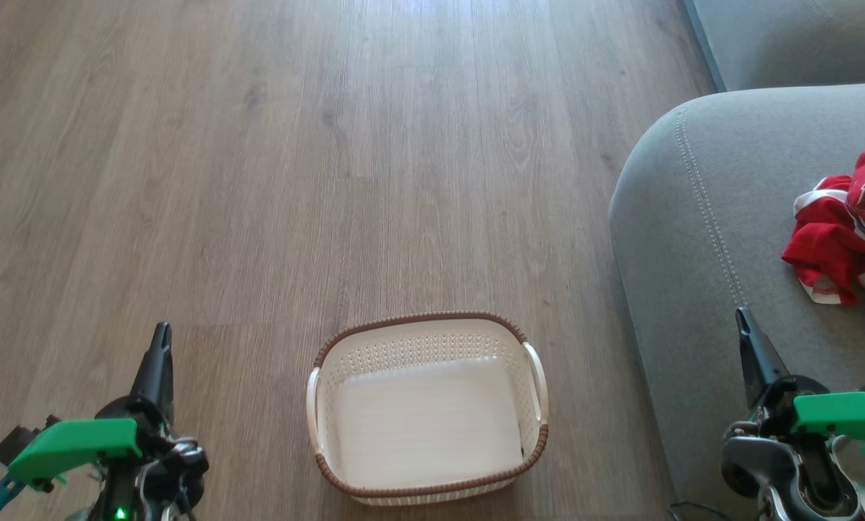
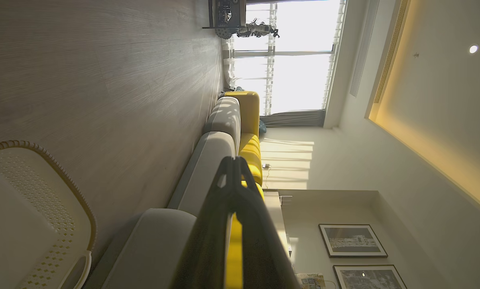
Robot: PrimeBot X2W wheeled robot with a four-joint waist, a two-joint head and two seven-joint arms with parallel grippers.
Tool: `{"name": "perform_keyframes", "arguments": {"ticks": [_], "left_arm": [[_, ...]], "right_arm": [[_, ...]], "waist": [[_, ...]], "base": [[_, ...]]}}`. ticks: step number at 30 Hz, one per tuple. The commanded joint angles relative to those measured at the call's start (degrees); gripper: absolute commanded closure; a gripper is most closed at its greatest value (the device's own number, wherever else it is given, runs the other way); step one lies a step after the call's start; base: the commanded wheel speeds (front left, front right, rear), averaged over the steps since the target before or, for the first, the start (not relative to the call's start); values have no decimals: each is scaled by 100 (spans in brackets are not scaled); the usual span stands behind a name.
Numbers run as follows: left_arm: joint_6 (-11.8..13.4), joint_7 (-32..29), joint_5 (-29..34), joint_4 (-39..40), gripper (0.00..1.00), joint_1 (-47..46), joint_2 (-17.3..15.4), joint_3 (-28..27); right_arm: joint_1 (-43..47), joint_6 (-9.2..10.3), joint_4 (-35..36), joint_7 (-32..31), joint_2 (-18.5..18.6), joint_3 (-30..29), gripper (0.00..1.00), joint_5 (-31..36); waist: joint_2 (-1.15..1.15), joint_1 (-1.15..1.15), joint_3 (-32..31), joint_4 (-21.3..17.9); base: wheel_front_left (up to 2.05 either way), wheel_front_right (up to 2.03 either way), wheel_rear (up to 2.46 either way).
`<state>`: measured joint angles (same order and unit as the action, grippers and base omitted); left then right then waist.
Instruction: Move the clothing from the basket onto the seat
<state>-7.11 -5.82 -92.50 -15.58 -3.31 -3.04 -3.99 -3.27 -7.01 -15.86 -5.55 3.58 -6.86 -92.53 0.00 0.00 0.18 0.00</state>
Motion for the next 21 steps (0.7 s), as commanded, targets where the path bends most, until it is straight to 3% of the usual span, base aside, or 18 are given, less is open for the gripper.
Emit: {"name": "perform_keyframes", "arguments": {"ticks": [1, 21], "left_arm": [[-37, -19, -16, 154, 100, -283, -30, -192], [-37, -31, -3, 154, 100, -284, -19, -208]], "right_arm": [[-284, -47, 188, -32, -13, 111, 100, -27], [-286, -47, 186, -47, -26, 91, 100, -10]], "waist": [[0, 0, 0, 0], [0, 0, 0, 0]], "base": [[0, 0, 0], [0, 0, 0]]}}
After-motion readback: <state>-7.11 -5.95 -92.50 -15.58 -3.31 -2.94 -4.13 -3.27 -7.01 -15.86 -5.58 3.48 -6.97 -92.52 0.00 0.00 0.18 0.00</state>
